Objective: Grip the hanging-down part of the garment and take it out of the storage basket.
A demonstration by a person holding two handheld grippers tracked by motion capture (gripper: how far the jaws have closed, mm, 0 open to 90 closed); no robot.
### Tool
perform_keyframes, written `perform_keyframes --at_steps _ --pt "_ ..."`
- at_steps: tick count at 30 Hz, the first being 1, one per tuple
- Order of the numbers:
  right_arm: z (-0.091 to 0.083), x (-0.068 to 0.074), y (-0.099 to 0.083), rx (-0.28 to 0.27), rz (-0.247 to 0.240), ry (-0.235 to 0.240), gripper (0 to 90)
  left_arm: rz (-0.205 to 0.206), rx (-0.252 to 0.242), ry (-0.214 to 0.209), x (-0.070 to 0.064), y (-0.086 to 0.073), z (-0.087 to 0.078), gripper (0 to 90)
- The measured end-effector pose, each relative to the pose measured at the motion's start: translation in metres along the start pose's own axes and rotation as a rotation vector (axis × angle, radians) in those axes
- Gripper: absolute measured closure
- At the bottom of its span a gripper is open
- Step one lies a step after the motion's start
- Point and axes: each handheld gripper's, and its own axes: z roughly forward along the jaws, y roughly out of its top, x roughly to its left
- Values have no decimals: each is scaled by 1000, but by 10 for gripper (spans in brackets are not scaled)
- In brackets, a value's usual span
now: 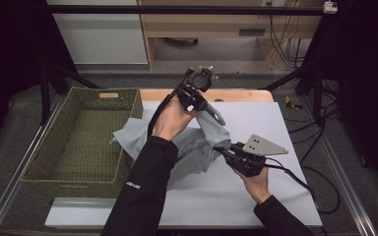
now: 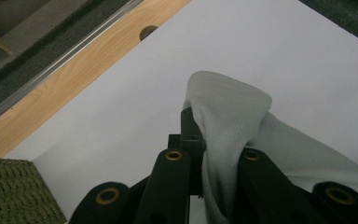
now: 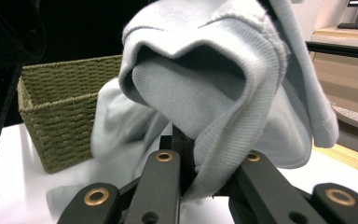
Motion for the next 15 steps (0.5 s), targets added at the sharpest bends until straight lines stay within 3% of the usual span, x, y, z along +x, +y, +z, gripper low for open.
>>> perform_keyframes --at_steps 3,9,15 --pt "-8 -5 0 -2 -16 -18 845 7 1 -5 -4 1 2 857" --pt "-27 -18 5 -35 18 -56 845 16 -1 -20 -7 2 5 857" --pt "-27 -18 0 -39 18 -72 838 21 -2 -21 -11 4 6 857"
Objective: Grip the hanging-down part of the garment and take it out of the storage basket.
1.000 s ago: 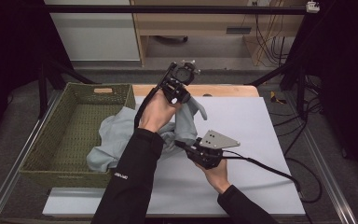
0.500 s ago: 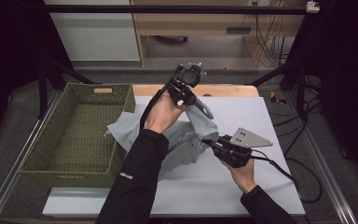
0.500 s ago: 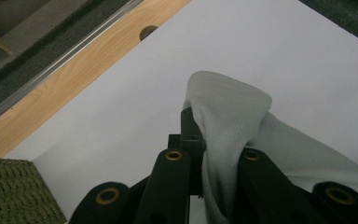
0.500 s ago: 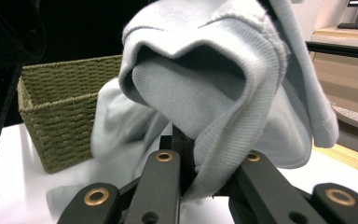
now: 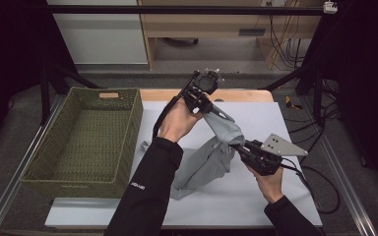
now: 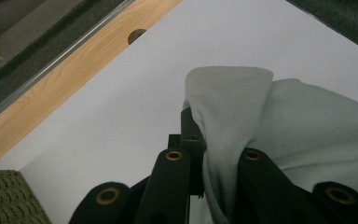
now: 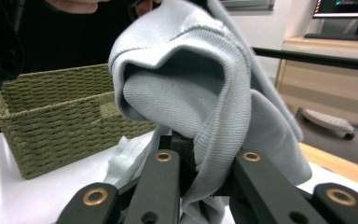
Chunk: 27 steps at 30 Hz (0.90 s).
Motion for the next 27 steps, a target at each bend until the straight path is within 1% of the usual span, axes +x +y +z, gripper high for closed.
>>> perform_keyframes --at_steps 1,2,3,4,5,6,7,8,9,10,11,12,13,14,15,16,17,18,19,22,23,24,26,27 --pt "2 1 -2 5 9 7 832 1 0 3 0 0 0 857" --pt "3 0 -4 7 6 12 822 0 -2 2 0 0 0 857" --pt "4 1 -6 18 15 18 799 0 -3 5 0 0 0 857" --pt "5 2 -8 28 9 18 732 2 -2 10 0 -1 0 858" --pt "7 4 -11 32 15 12 696 -3 -4 17 0 -1 0 858" --pt "8 5 -14 46 9 16 670 -9 -6 16 1 -1 0 858" --pt "9 5 -17 55 -2 20 615 -10 -7 17 2 -2 0 858" --pt "10 6 -19 59 9 21 543 -12 -7 19 3 -3 0 858" --pt "10 6 -22 62 -1 13 450 -18 -5 15 4 -4 1 858" --pt "10 7 -25 58 -6 10 348 -13 0 22 5 -5 1 858" --pt "9 7 -27 57 -12 14 278 -14 1 21 6 -6 2 858" --pt "8 8 -28 56 -12 7 201 -23 -3 23 7 -7 3 858" --pt "6 7 -29 63 -13 -10 130 -23 -2 24 8 -8 3 858" --pt "3 6 -29 64 1 -16 92 -31 -2 18 9 -9 4 858" --pt "0 5 -29 57 18 -20 67 -27 2 19 10 -10 4 858" --pt "-2 3 -29 55 18 -29 50 -29 3 15 11 -11 6 857" --pt "-7 2 -28 46 23 -44 45 -37 -4 10 11 -12 7 857" --pt "-9 0 -28 36 28 -51 36 -30 -1 5 12 -14 7 857" --pt "-12 -2 -29 25 39 -65 28 -39 -13 2 12 -15 8 857" --pt "-21 -10 -34 19 39 -111 19 -30 -3 -8 11 -20 11 858" --pt "-22 -11 -36 4 50 -110 19 -28 0 -11 10 -22 13 857" --pt "-25 -14 -38 7 63 -119 16 -27 2 -19 9 -23 15 857" --pt "-29 -18 -42 14 73 -136 14 -24 4 -25 9 -25 17 857" --pt "-31 -20 -44 19 74 -138 13 -32 2 -30 9 -26 19 857"
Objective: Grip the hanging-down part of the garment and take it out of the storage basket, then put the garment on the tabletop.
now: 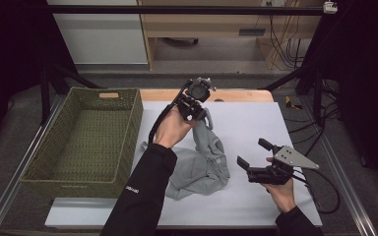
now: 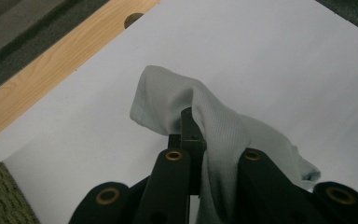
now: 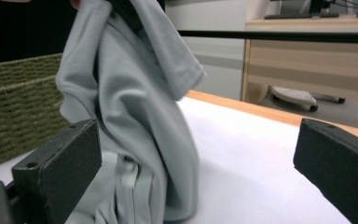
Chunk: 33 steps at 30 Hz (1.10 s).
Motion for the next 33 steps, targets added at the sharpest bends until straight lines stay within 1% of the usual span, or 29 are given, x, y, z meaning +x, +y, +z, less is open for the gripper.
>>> perform_keyframes --at_steps 1,2,3,4,5,6,7,8,10,11,12,13,14,16,17,19,20,21,22,23,25,27,28,29,31,32,33 --pt "-1 -1 -1 2 7 -3 12 2 -2 1 0 -1 1 857" --pt "-3 -3 -2 6 2 -8 12 -10 -10 -7 -1 -3 3 857" --pt "-5 -5 -4 -2 1 -16 10 -3 -2 -8 0 -5 5 857" --pt "-7 -8 -5 -5 -18 -20 8 -3 -2 -15 -1 -6 6 856" --pt "-9 -7 -5 8 9 -24 7 -1 -5 -16 -1 -8 8 856" --pt "-11 -11 -7 -1 -12 -31 6 -5 -11 -23 -2 -10 9 856" --pt "-12 -11 -7 2 3 -36 6 -4 -14 -29 -2 -12 9 856" --pt "-12 -11 -7 0 6 -44 6 -2 -22 -38 -3 -15 10 856" --pt "-14 -14 -9 -13 -14 -45 5 2 -32 -52 -4 -21 13 856" --pt "-14 -13 -9 -25 12 -39 5 15 -31 -56 -4 -25 13 856" --pt "-15 -12 -10 -13 20 -42 5 4 -41 -66 -5 -28 15 856" --pt "-15 -13 -11 -10 2 -43 5 3 -44 -66 -5 -32 16 855" --pt "-15 -13 -12 -7 5 -41 5 -8 -61 -59 -7 -37 19 855" --pt "-17 -15 -14 -5 -20 -33 5 -2 -54 -60 -8 -43 23 854" --pt "-17 -13 -14 3 8 -36 5 0 -56 -66 -8 -46 24 854" --pt "-17 -15 -16 -5 1 -36 5 1 -71 -63 -10 -54 29 853" --pt "-18 -15 -17 -2 19 -34 5 -1 -78 -64 -10 -57 30 852" --pt "-19 -15 -17 6 16 -43 5 -16 -105 -71 -11 -62 33 852" --pt "-20 -14 -18 11 37 -36 5 -20 -111 -78 -12 -66 35 852" --pt "-20 -16 -19 6 18 -39 5 -24 -118 -81 -13 -69 37 852" --pt "-20 -17 -20 8 25 -39 5 -25 -125 -84 -14 -77 42 850" --pt "-21 -18 -20 5 20 -42 5 -25 -125 -94 -15 -84 47 847" --pt "-21 -17 -20 5 28 -41 5 -36 -129 -93 -16 -87 50 845" --pt "-21 -18 -20 6 27 -41 5 -30 -118 -96 -16 -90 54 839" --pt "-21 -18 -21 10 22 -40 5 -32 -106 -94 -16 -93 57 799" --pt "-21 -17 -21 8 23 -38 5 -35 -104 -94 -15 -94 58 753" --pt "-21 -17 -21 8 25 -37 5 -36 -100 -104 -14 -94 57 675"
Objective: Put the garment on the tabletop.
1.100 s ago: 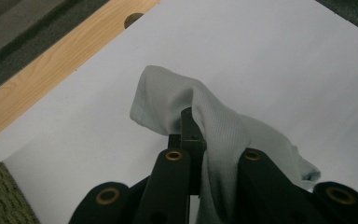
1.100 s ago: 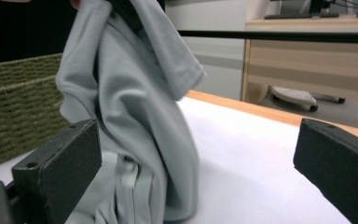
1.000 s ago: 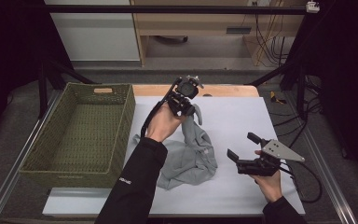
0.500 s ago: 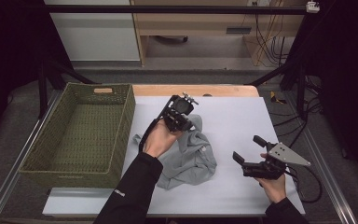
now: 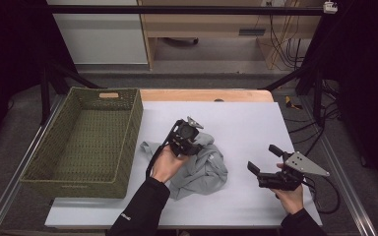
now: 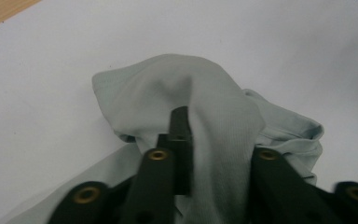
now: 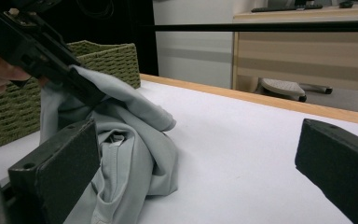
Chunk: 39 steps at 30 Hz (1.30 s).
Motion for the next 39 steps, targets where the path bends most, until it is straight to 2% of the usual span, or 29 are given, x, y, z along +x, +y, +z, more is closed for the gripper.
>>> perform_keyframes --at_steps 2,3,4,5,6,7,10,14,16,20,22,25,28,33,36,39 --pt "0 0 0 2 -2 1 5 -11 -28 0 0 1 -4 460" --pt "0 0 0 2 -2 1 5 -14 -52 -1 0 2 -7 460" --pt "0 0 0 2 2 3 5 -9 -71 -3 0 4 -12 343" --pt "0 0 0 2 2 3 5 -6 -93 12 -1 6 -17 343" --pt "0 0 0 4 2 1 5 1 -120 19 -2 7 -22 273" --pt "0 0 0 4 2 1 5 -1 -141 17 -3 9 -26 273" --pt "0 0 0 4 3 0 5 18 -183 55 -7 12 -40 194" --pt "0 0 0 7 10 -1 5 -1 -254 65 -8 7 -53 160" --pt "1 0 0 7 7 -6 5 4 -294 64 -6 0 -58 150" --pt "0 -1 1 4 7 -5 4 -10 -427 49 -2 -21 -67 140" --pt "1 -2 1 3 7 -7 5 -17 -478 33 -1 -33 -71 140" --pt "1 -2 0 3 19 -11 4 -19 -543 43 -2 -49 -75 123" --pt "1 -2 0 5 17 -8 5 -31 -580 45 -1 -65 -78 118" --pt "0 -3 0 -3 20 -8 4 -27 -631 62 -2 -93 -78 104" --pt "-1 -4 0 -6 15 -8 4 -32 -662 54 -4 -106 -77 87" --pt "-2 -5 0 -4 19 -8 4 -20 -685 63 -4 -115 -78 61"
